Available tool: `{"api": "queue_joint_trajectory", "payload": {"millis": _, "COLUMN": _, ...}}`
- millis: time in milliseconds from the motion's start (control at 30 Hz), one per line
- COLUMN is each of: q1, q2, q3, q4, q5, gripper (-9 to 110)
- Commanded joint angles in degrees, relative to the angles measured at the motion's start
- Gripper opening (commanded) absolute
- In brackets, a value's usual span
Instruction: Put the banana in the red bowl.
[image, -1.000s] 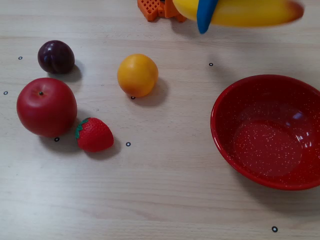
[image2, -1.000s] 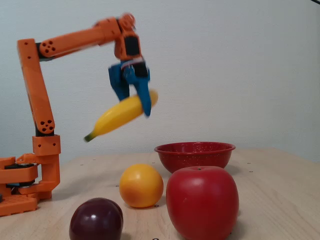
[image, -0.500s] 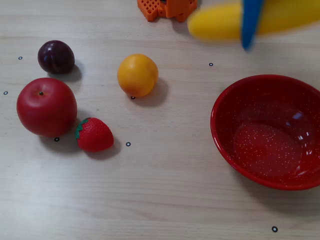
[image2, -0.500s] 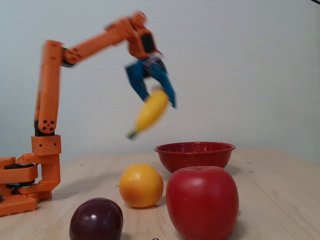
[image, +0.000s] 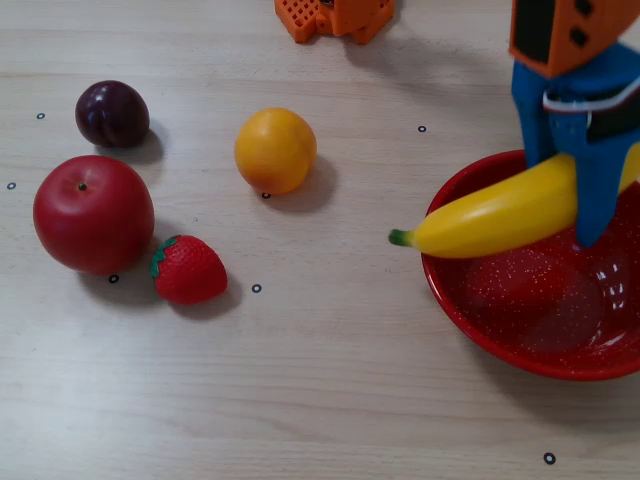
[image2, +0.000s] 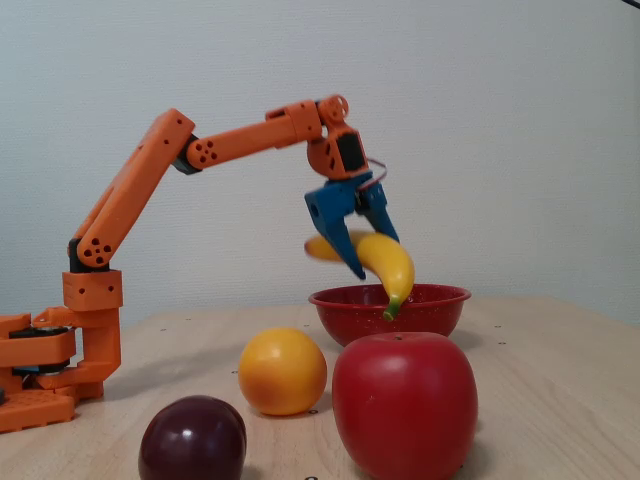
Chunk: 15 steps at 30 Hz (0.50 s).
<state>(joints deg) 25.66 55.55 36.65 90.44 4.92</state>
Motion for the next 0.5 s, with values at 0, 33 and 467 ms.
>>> {"api": "queue_joint_trajectory", "payload": {"millis": 0, "q1": -0.44, "q2": 2.99, "q3": -6.33, "q4": -0.18, "q5": 4.92, "gripper": 0}}
{"api": "queue_joint_trajectory", "payload": {"millis": 33, "q1": -0.53, "q2": 2.55, "q3": -6.24, "q4": 0.09, "q5": 6.06, "gripper": 0}}
{"api": "queue_joint_trajectory", "payload": {"millis": 467, "q1": -1.05, "q2": 0.88, "q3": -4.66, "q4": -1.14, "q5": 16.79, "gripper": 20}}
